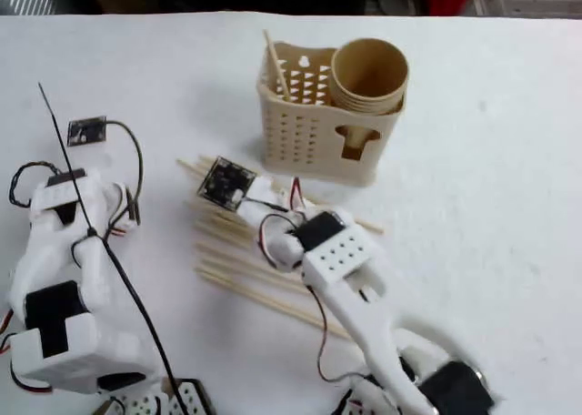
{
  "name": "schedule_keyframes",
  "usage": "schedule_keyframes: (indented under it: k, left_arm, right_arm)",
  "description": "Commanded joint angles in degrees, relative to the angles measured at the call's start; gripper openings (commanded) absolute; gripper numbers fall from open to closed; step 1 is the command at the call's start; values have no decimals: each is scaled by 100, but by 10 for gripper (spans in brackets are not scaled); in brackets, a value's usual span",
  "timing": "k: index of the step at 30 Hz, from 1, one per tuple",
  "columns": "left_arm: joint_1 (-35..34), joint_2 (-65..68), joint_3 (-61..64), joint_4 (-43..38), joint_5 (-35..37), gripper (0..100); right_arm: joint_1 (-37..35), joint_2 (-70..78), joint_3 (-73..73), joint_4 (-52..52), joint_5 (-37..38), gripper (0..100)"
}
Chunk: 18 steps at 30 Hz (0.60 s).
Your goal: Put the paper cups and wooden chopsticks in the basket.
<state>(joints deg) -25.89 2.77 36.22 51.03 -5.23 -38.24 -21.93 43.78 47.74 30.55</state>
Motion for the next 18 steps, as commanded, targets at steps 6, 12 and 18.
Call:
schedule_keyframes:
  k: [6, 12, 18]
  left_arm:
    - [66, -31, -35, -70, 26, 124]
    - [66, -31, -35, -70, 26, 124]
    - [66, -31, -35, -70, 26, 124]
  right_arm:
    - [84, -1868, -1679, 418, -633, 16]
    - [233, -1376, -3842, 198, -1037, 16]
    - [892, -356, -4633, -1429, -1231, 18]
